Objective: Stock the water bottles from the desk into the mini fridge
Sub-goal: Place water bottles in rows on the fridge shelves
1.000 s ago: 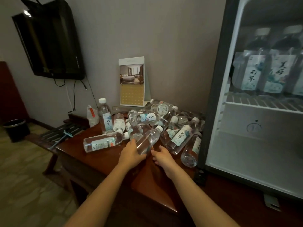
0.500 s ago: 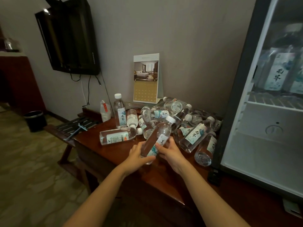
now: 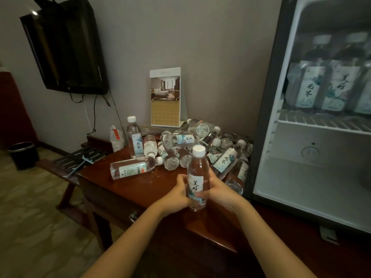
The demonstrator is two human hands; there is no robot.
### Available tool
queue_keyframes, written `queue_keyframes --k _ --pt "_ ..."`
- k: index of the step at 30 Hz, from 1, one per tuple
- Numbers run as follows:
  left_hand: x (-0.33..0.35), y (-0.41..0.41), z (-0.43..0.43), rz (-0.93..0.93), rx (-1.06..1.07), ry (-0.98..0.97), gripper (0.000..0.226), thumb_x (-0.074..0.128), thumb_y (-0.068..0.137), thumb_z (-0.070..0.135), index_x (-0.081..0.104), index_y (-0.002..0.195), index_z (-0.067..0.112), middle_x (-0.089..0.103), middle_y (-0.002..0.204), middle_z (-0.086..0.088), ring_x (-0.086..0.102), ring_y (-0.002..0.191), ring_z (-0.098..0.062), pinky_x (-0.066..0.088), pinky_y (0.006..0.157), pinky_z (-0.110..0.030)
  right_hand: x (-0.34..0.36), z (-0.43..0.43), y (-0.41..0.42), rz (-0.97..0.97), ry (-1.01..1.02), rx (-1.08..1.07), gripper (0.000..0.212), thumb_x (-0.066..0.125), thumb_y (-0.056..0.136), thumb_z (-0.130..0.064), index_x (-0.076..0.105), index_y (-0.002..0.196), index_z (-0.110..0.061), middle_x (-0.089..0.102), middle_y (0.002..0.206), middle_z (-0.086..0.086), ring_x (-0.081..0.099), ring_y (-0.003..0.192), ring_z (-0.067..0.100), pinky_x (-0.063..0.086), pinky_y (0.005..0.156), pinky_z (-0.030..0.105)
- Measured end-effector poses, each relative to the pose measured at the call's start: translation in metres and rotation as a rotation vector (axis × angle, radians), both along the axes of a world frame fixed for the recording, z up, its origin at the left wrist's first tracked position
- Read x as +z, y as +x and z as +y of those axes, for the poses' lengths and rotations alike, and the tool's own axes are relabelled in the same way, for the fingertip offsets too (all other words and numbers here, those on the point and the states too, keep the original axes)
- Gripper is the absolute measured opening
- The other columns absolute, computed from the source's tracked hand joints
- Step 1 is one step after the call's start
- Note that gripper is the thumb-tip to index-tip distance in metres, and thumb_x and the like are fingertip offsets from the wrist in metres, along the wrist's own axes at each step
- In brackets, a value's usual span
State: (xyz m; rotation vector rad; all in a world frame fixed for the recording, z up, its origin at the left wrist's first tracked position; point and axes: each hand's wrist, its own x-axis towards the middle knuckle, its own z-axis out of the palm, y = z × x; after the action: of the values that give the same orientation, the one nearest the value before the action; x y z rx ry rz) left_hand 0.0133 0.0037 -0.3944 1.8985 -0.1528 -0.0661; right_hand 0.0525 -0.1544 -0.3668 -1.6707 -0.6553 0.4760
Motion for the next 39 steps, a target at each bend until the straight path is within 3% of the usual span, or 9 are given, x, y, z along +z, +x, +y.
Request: queue_keyframes --k 3,8,15,20,23,27,31,36,39 --pt "-0.002 -0.001 -0.015 -0.062 0.039 0.039 0.076 0.078 0.072 0.009 0.019 0.120 0.019 0.045 0.119 0.007 0.050 0.108 -0.001 0.050 0.083 -0.018 -0.006 -0.008 -0.009 -0.028 0.016 -0.062 0.081 0.070 0.072 0.005 0.031 0.129 -0.036 0.055 0.116 -0.017 0.054 0.105 -0.004 0.048 0.072 0.008" --pt "0.003 -0.007 -0.038 -0.120 -0.026 0.005 0.076 0.081 0.067 0.008 0.029 0.120 0.025 0.052 0.120 0.006 0.056 0.108 0.002 0.052 0.086 -0.025 -0.007 -0.042 -0.023 -0.062 0.045 -0.174 0.072 0.077 0.070 -0.008 0.039 0.127 -0.029 0.061 0.114 -0.008 0.061 0.102 0.001 0.051 0.083 0.021" --pt "0.019 -0.008 -0.094 -0.220 -0.100 -0.067 0.080 0.082 0.062 0.019 0.032 0.121 0.038 0.055 0.123 0.006 0.056 0.115 -0.007 0.052 0.092 -0.034 0.004 -0.104 -0.037 -0.142 0.098 -0.340 0.055 0.077 0.072 -0.020 0.046 0.117 -0.031 0.066 0.112 -0.007 0.064 0.101 0.005 0.053 0.081 0.022" --pt "0.016 0.003 -0.150 -0.327 -0.055 -0.042 0.075 0.084 0.060 0.023 0.034 0.112 0.043 0.058 0.116 0.009 0.059 0.107 -0.001 0.052 0.089 -0.029 0.011 -0.152 -0.044 -0.182 0.138 -0.424 0.050 0.074 0.075 -0.010 0.050 0.114 -0.030 0.066 0.114 -0.008 0.062 0.105 0.005 0.051 0.088 0.023" --pt "0.013 0.011 -0.182 -0.386 -0.048 -0.023 0.071 0.084 0.061 0.023 0.035 0.109 0.043 0.060 0.107 0.017 0.058 0.102 0.006 0.048 0.082 -0.013 0.012 -0.178 -0.049 -0.230 0.164 -0.509 0.052 0.071 0.077 -0.005 0.051 0.116 -0.032 0.065 0.112 -0.014 0.061 0.104 0.001 0.049 0.083 0.014" --pt "0.018 0.023 -0.221 -0.441 -0.052 0.043 0.067 0.079 0.067 0.031 0.029 0.104 0.055 0.054 0.101 0.028 0.053 0.091 0.021 0.043 0.069 -0.003 0.010 -0.205 -0.049 -0.275 0.190 -0.646 0.054 0.066 0.081 -0.004 0.050 0.129 -0.021 0.061 0.121 -0.005 0.057 0.111 0.007 0.048 0.091 0.021" --pt "0.023 0.039 -0.259 -0.458 -0.092 0.065 0.061 0.075 0.074 0.033 0.025 0.108 0.041 0.050 0.099 0.026 0.051 0.086 0.018 0.045 0.065 -0.006 0.008 -0.227 -0.044 -0.290 0.158 -0.785 0.055 0.062 0.085 -0.007 0.047 0.134 -0.027 0.058 0.126 -0.011 0.052 0.116 0.002 0.046 0.090 0.014" --pt "0.025 0.059 -0.299 -0.447 -0.197 0.036 0.056 0.073 0.079 0.027 0.027 0.111 0.030 0.051 0.105 0.021 0.058 0.094 0.002 0.047 0.069 -0.006 0.008 -0.249 -0.031 -0.279 0.182 -0.970 0.050 0.059 0.088 -0.006 0.048 0.135 -0.021 0.059 0.127 -0.001 0.053 0.119 0.014 0.043 0.103 0.037" --pt "0.028 0.075 -0.318 -0.442 -0.227 0.056 0.055 0.071 0.080 0.026 0.027 0.113 0.026 0.052 0.108 0.014 0.058 0.092 -0.004 0.045 0.066 -0.004 0.008 -0.258 -0.022 -0.263 0.262 -1.066 0.043 0.058 0.088 -0.005 0.053 0.129 -0.016 0.063 0.119 0.001 0.059 0.111 0.013 0.049 0.096 0.031"
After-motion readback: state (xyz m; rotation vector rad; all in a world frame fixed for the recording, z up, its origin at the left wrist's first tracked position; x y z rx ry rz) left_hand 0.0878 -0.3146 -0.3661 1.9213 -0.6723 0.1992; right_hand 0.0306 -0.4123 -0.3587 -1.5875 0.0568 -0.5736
